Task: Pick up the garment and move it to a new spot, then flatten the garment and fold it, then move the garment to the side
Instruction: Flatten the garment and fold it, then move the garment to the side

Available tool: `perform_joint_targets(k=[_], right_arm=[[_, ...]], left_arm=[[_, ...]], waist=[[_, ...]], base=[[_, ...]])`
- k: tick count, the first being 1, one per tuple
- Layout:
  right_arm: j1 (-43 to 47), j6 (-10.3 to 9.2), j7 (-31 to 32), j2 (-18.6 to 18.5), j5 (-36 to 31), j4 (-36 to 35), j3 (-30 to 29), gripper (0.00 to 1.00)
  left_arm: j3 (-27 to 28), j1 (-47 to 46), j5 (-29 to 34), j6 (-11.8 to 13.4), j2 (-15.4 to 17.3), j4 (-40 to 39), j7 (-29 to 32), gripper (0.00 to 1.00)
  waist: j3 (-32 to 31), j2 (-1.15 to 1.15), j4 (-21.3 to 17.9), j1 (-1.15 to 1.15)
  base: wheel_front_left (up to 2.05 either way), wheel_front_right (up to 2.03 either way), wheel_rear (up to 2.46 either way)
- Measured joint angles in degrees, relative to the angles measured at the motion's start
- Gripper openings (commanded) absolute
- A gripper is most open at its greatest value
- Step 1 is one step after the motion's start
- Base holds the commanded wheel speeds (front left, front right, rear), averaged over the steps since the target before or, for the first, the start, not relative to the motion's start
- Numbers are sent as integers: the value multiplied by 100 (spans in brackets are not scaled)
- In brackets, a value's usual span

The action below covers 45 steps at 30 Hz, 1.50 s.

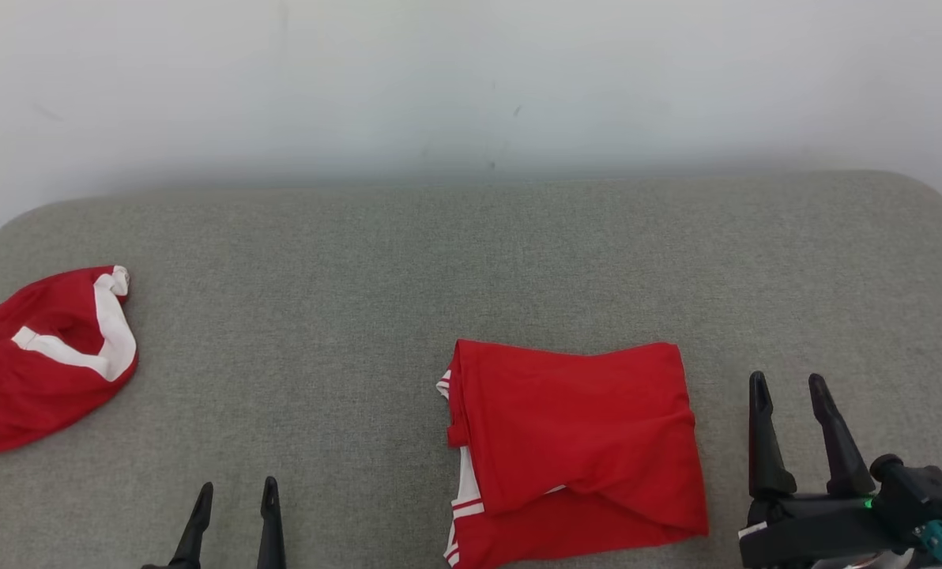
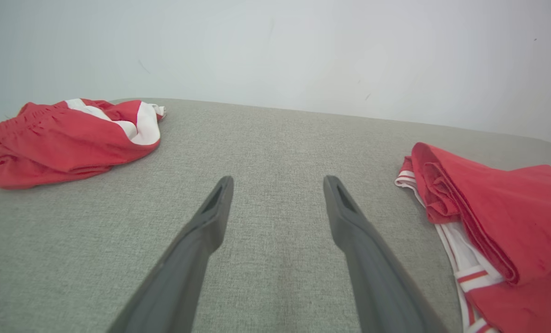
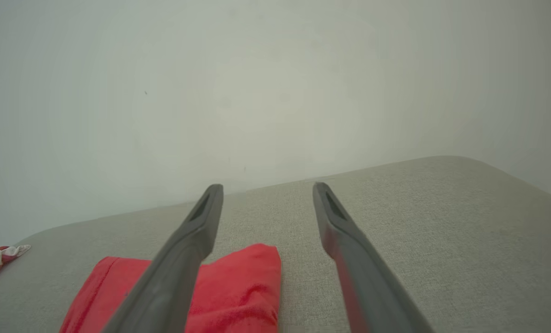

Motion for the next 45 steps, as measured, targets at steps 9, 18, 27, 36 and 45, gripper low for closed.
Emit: perform_joint_targets(k=[9,18,27,36,45], right_arm=[[383,0,0,110,-238,11,124,100],[548,0,0,158,-506,114,335,100],[567,0,0,193,-626,218,446,100],[569,0,0,221,-659,242,494,100],[571,0,0,232,-665,258,480,100]], left_arm=[[2,75,181,275,0,-187,0,100],[-78,146,486,298,0,-222,0,100],[-153,183,667,299,0,-155,0,100],[-177,208,712,309,0,-87,0,100],[-170,222,693,346,0,-40,0,100]], waist=[[-59,0,-148,0],[-132,0,-138,0],[-158,0,-118,0],[-181,0,-113,0],[-177,0,-106,0]], base=[[0,0,0],[0,0,0],[0,0,0],[0,0,0],[0,0,0]])
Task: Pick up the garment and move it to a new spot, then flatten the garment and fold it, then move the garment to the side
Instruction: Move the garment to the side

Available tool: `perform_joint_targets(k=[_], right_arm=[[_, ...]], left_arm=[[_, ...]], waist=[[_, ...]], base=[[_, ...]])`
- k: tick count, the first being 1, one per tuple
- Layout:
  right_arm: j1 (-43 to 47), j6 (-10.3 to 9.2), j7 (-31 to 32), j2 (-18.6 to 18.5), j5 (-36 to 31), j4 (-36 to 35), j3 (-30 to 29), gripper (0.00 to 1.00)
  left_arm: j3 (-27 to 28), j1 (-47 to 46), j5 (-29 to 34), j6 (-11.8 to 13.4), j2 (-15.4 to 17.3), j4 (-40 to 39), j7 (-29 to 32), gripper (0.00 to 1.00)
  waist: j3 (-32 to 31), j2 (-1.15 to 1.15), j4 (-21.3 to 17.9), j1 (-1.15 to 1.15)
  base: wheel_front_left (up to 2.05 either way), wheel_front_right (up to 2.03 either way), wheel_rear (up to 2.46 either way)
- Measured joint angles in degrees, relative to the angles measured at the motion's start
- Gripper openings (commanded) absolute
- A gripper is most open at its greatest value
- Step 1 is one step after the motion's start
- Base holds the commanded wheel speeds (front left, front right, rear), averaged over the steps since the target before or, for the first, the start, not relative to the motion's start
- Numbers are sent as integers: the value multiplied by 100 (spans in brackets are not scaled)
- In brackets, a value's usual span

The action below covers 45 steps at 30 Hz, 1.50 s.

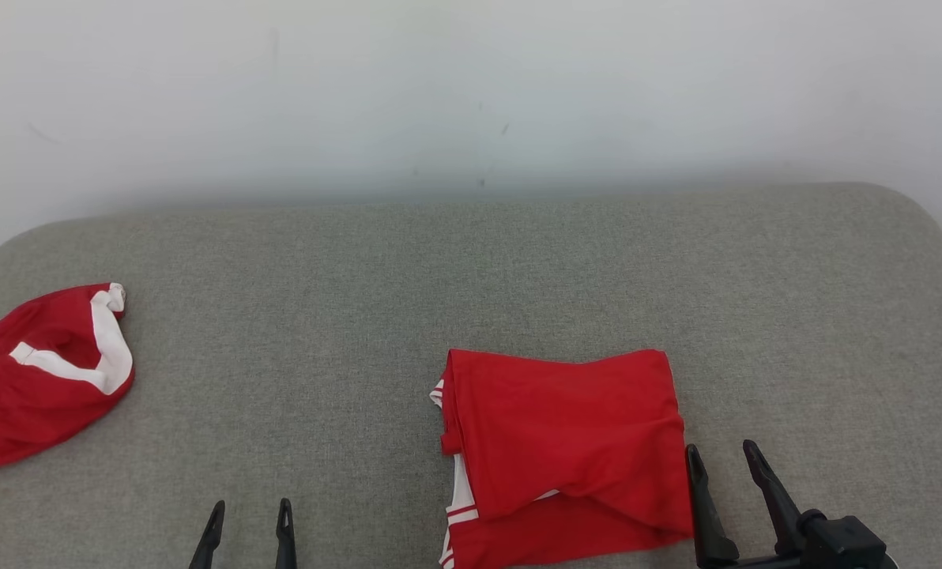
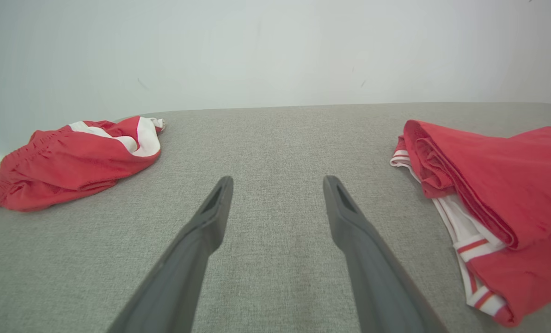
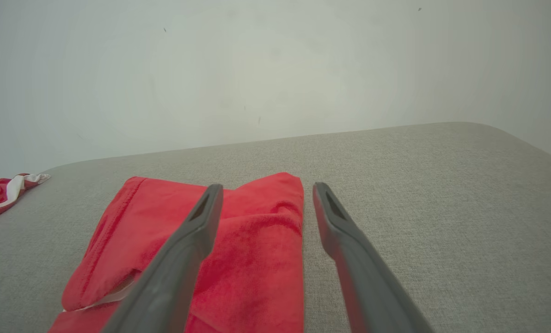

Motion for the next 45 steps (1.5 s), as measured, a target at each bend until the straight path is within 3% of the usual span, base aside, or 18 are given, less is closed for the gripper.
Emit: perform_joint_targets(k=[36,45], right_arm=[[-21,0,0,7,-40,66,34,100],[-818,0,-1,-119,42,380,160,100]], left_arm=[[29,-1,-103,-1,0,32,0,100],[37,-21,-143,-5,0,46,0,100]], waist=[[21,0,33,0],[72,0,7,0]], base=[[0,0,0],[0,0,0]])
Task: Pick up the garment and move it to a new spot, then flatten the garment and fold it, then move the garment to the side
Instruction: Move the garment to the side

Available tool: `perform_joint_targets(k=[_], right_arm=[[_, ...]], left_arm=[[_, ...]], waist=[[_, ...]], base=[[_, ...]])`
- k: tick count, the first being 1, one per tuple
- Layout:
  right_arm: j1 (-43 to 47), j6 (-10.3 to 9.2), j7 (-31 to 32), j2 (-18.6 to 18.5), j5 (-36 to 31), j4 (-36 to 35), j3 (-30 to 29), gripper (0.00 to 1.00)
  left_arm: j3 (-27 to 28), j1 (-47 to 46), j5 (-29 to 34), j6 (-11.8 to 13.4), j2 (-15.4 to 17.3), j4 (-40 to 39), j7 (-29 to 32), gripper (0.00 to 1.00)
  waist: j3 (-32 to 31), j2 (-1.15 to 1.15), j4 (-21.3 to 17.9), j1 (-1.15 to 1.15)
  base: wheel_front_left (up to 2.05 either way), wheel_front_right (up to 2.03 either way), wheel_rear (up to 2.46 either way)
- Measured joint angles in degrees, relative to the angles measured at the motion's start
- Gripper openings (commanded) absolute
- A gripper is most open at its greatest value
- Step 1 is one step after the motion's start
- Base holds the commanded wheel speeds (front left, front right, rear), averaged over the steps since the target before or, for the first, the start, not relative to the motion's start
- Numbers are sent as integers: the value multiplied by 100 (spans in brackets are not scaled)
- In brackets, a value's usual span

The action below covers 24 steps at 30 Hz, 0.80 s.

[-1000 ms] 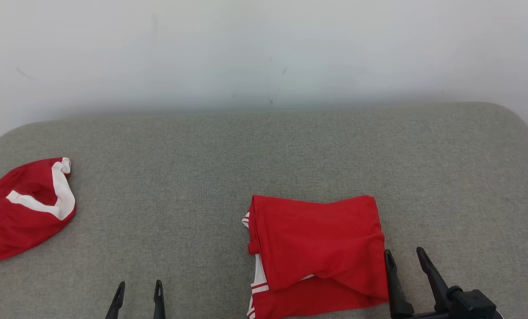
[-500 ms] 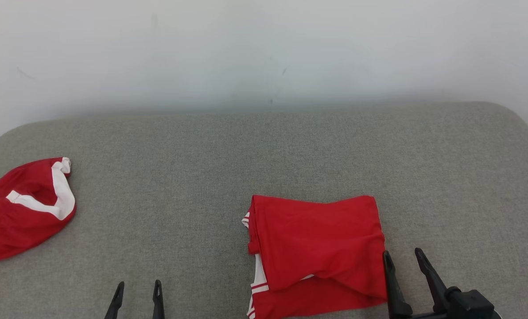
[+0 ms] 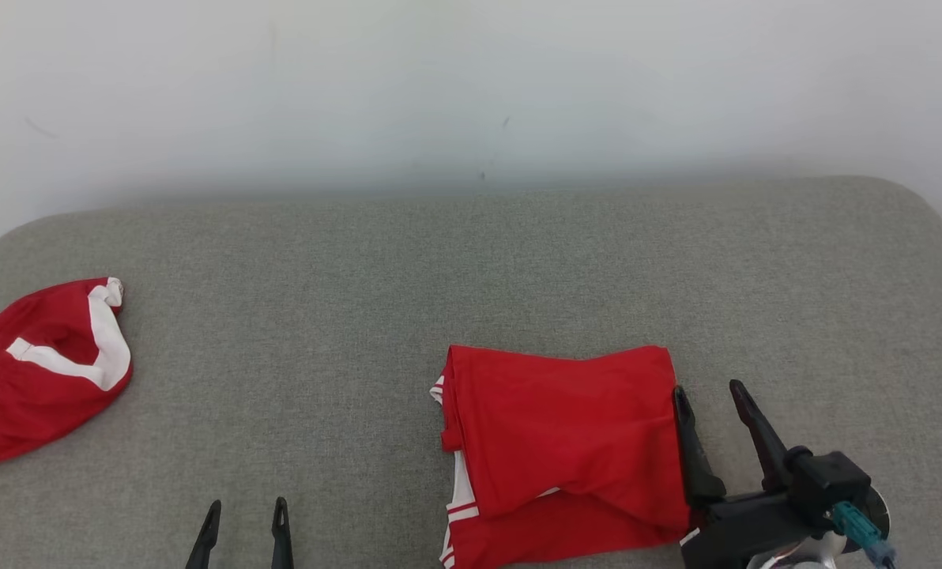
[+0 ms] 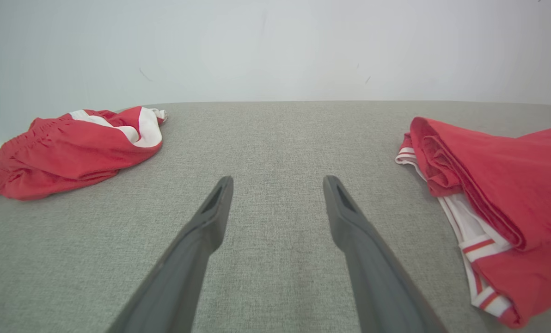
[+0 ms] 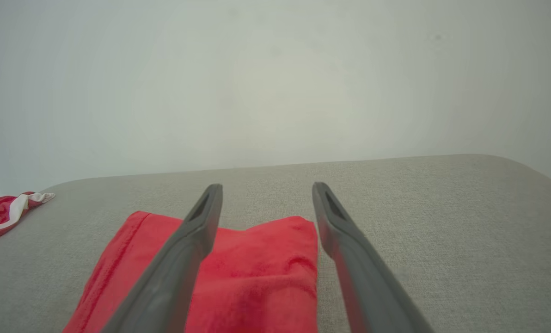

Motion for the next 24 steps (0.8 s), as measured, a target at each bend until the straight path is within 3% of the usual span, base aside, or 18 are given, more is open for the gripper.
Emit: perform_joint_targets(k=[12,24], right_arm=[[-1182,0,1,-339,271,2268,-25,100],[-1660,0,-2,-275,824,3686,275,100]], left_arm=[[-83,-190,-43,-77,-1,41,0,100],[-85,-296,-52,-129,0,115,0,100]], waist=[[211,0,217,0],[454,0,241,1]], base=[[0,0,0],[0,0,0]])
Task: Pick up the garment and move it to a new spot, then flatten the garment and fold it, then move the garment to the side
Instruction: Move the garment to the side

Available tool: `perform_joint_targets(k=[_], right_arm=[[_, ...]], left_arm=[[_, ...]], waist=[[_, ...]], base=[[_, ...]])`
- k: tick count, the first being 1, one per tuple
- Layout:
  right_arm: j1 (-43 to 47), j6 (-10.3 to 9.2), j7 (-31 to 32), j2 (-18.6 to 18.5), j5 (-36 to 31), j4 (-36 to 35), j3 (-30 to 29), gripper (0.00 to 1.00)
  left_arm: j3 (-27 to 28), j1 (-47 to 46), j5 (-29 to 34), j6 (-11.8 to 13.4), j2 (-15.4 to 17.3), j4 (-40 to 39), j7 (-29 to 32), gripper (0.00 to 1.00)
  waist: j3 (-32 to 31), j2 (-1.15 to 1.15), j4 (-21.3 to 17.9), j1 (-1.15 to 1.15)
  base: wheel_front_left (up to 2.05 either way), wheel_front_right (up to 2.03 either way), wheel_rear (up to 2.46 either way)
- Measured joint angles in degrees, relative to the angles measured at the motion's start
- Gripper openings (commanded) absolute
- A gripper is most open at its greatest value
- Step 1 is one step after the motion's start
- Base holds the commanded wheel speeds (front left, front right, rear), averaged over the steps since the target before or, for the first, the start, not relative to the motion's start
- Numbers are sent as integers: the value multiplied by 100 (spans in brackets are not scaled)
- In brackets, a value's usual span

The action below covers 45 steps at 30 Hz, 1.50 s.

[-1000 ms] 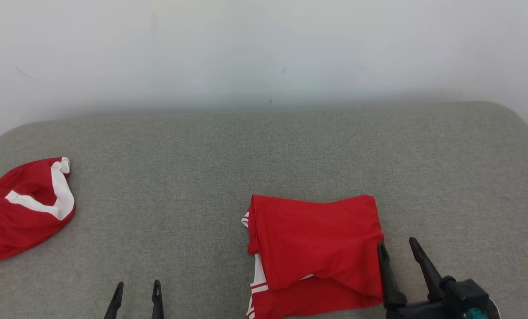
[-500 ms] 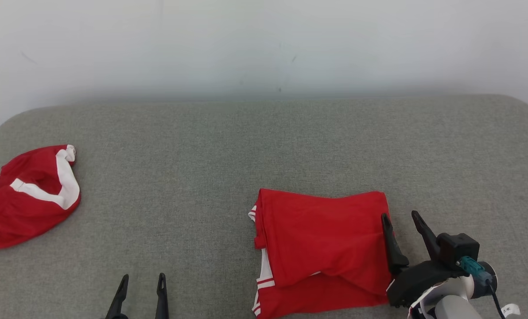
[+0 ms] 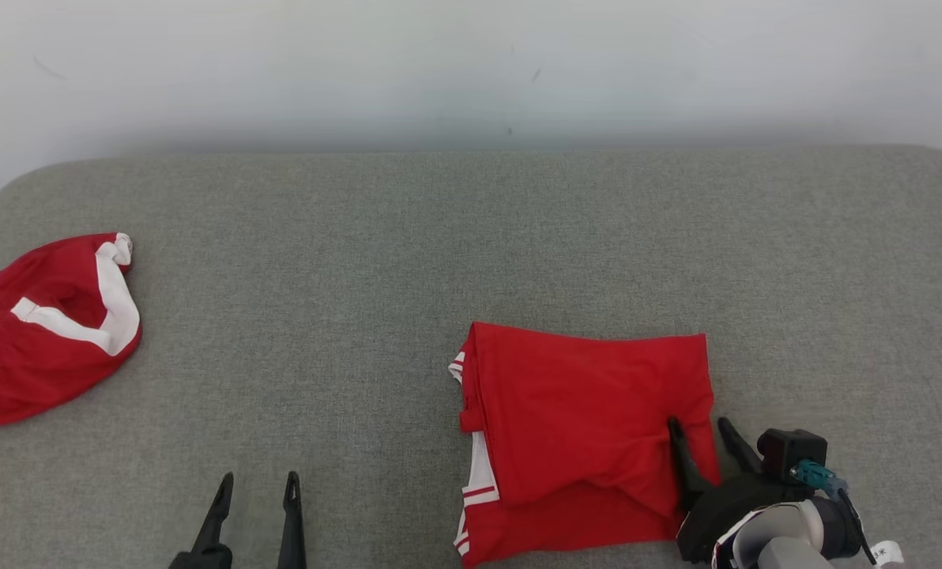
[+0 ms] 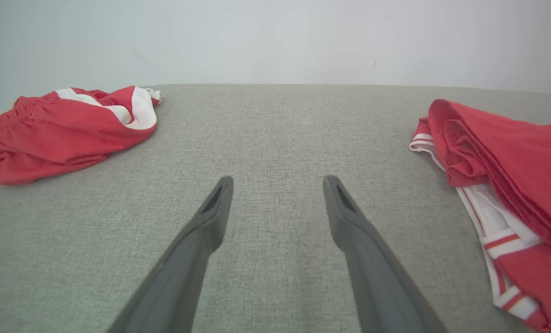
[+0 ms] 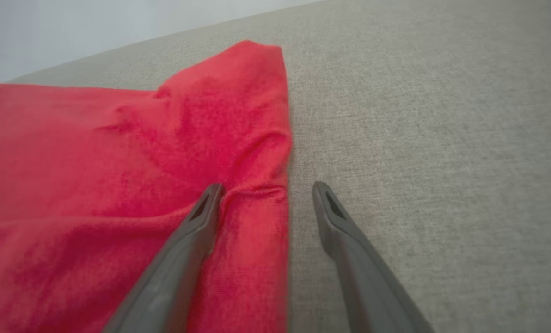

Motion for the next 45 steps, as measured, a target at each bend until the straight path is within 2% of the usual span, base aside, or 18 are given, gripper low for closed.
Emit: perform_joint_targets(k=[1,2,3,4,5,9,18,24,38,45], right_arm=[[-43,0,-10,26,64,135,68,100],[-112,0,-25,40,147,260,146,73],[-164,0,-25,42,221,326,225,73],[-202,0,-25,40,299,357,288,33],[-226,0,-24,30,359,377,355,0],[-273,0,-5,-37,454,371,512,0],[-874,0,3,-520,552,220,793,0],[-1558,0,4,-1084,504,234,856,0],[-3075,0,4,-2479,427,413,776,0],[-3738,0,3,-2888,276,422,627,0]], left_arm=[[-13,-46,2,-12,0,1,0,100],[-32,-77,2,-14,-1,7,0,100],[-51,-107,1,-15,-1,19,0,100],[-66,-122,1,-15,0,23,0,100],[-80,-125,0,-14,0,21,0,100],[-108,-125,-23,-12,0,21,0,100],[-130,-125,-146,-13,1,-33,0,100],[-185,-354,-193,7,-1,-222,1,100],[-325,-1187,16,-212,-2,-929,0,100],[-283,-1586,297,-375,32,-1279,0,100]], waist=[[9,0,2,0],[13,0,10,0],[14,0,20,0],[11,0,30,0],[6,0,38,-1],[-21,0,54,0],[108,0,20,0],[410,0,12,0],[1541,0,-166,1],[2250,1,-366,1]], base=[[0,0,0],[0,0,0],[0,0,0],[0,0,0],[0,0,0],[0,0,0],[0,0,0],[0,0,0],[0,0,0],[0,0,0]])
